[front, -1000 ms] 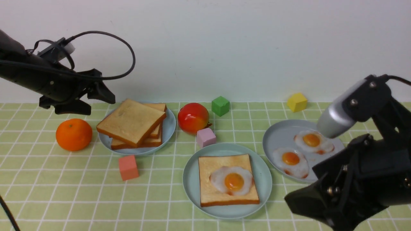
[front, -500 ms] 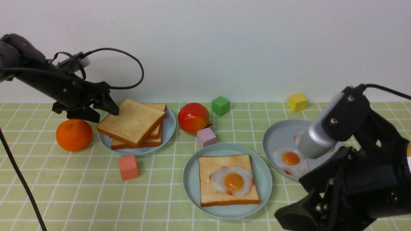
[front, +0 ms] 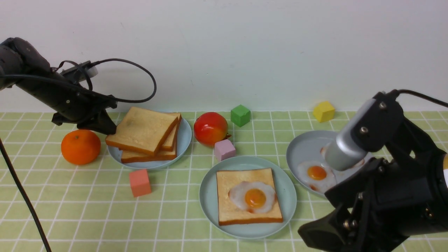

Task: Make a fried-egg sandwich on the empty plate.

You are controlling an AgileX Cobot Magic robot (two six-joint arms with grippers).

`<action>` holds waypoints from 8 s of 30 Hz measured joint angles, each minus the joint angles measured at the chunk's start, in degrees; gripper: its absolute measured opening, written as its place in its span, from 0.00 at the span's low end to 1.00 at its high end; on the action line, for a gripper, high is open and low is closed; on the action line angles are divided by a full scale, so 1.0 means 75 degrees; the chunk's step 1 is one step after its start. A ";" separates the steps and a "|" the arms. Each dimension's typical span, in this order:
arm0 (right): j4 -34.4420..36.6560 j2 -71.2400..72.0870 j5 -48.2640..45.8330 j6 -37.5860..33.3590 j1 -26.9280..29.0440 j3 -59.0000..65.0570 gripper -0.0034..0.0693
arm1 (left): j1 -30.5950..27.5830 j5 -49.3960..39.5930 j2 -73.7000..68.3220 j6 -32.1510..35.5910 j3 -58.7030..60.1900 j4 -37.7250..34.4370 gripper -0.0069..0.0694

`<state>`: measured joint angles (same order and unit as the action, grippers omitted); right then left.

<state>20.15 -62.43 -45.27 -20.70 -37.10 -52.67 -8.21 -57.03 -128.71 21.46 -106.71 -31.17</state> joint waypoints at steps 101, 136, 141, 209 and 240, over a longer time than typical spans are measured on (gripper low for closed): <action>-0.4711 -0.0006 0.0253 0.5366 0.0000 0.0000 0.03 | 0.3563 0.0685 0.2131 0.0311 0.3765 -0.3721 0.11; -0.5138 -0.0006 0.0142 0.6092 0.0000 0.0000 0.05 | 0.4319 0.4708 0.2920 0.1336 0.6854 -0.6492 0.12; -0.4893 -0.0006 0.0142 0.6100 0.0000 0.0000 0.05 | 0.4319 0.4589 0.2932 0.1412 0.6854 -0.6601 0.19; -0.4745 0.7368 0.0258 0.6169 0.0000 0.3947 0.04 | 0.3926 0.1518 1.4054 -0.2862 1.0863 -0.1320 0.07; -0.4776 0.7371 0.0253 0.6169 0.0000 0.3947 0.07 | 0.2142 0.4602 1.7242 -0.4523 1.4463 0.3834 0.08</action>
<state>-15.68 -7.15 -43.37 25.57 -37.10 -23.07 7.86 -22.51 0.60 -12.46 1.76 -2.42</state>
